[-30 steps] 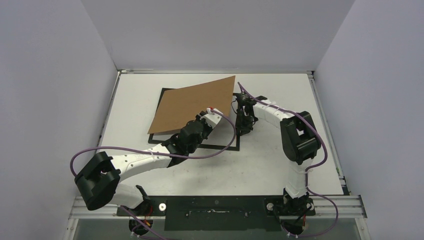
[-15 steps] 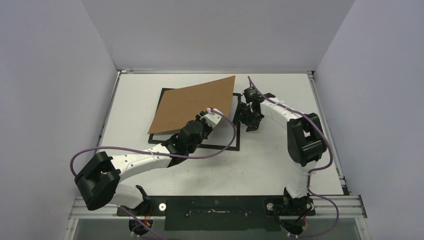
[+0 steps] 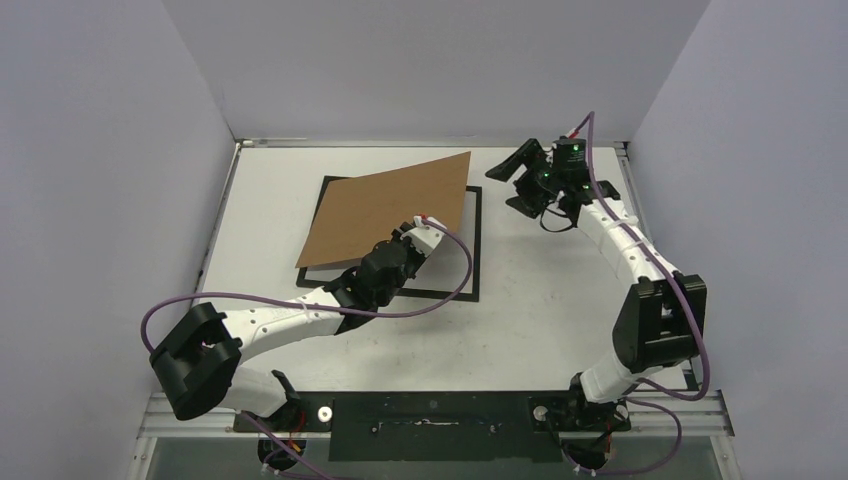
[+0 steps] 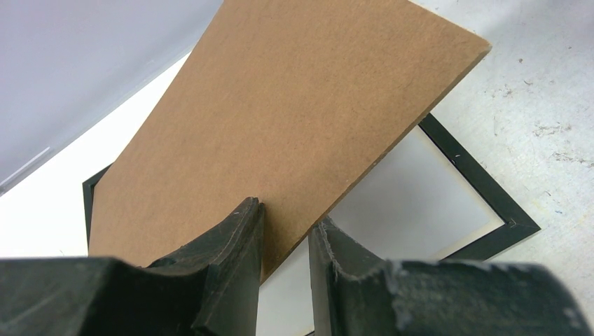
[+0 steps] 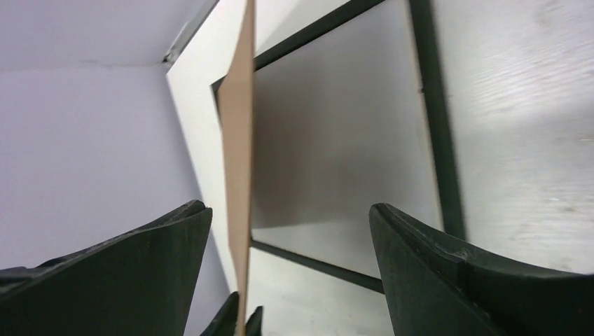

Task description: Put the photo into the frame

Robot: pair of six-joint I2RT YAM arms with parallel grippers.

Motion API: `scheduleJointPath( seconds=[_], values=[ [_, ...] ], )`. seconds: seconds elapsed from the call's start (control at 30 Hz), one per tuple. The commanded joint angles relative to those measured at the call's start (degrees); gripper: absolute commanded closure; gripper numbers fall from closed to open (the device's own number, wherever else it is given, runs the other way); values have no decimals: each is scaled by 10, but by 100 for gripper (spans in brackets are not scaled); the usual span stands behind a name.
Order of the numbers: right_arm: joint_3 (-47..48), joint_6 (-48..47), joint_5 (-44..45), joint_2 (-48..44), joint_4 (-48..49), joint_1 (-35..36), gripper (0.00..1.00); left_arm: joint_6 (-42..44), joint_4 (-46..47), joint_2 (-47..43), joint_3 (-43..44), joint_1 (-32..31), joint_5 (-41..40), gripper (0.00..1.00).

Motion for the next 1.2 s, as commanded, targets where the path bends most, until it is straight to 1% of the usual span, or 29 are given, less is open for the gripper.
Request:
scheduleJointPath(
  seconds=[0.0, 0.13, 0.2, 0.23, 0.27, 0.33, 0.37, 0.47, 0.5, 0.53, 0.63, 0.73, 0.87, 0.97, 1.03, 1.17],
  values=[
    [22, 62, -86, 33, 93, 28, 14, -62, -8, 5, 17, 9, -14, 84],
    [44, 67, -106, 76, 114, 60, 15, -62, -8, 8, 17, 7, -12, 84],
    [48, 75, -110, 92, 125, 73, 18, -62, -7, 9, 18, 5, -14, 84],
    [47, 80, -113, 98, 135, 76, 22, -63, -7, 8, 18, 5, -14, 84],
    [45, 86, -114, 104, 143, 77, 26, -64, -8, 8, 18, 4, -14, 84],
    [40, 96, -116, 111, 162, 78, 40, -61, -7, 6, 17, 3, -10, 82],
    [38, 99, -117, 115, 170, 77, 47, -57, -7, 5, 17, 2, -7, 79],
    [41, 101, -122, 133, 181, 76, 67, -46, -8, -5, 13, 4, 1, 66],
    [42, 102, -126, 139, 185, 76, 71, -44, -10, -9, 12, 4, 8, 63],
    [41, 103, -126, 144, 191, 76, 74, -46, -14, -12, 11, 4, 17, 60],
    [38, 94, -130, 155, 198, 76, 79, -58, -39, -26, 14, 5, 46, 48],
    [38, 82, -136, 167, 201, 75, 80, -68, -63, -48, 13, 5, 68, 30],
    [34, 75, -140, 181, 211, 74, 81, -71, -93, -95, 10, 7, 99, 16],
    [29, 58, -143, 184, 207, 72, 81, -82, -130, -121, 22, 9, 101, 8],
    [24, 43, -144, 186, 206, 69, 82, -90, -149, -131, 32, 12, 86, 3],
    [10, 32, -160, 193, 225, 53, 87, -112, -172, -135, 51, 34, 76, 3]
  ],
)
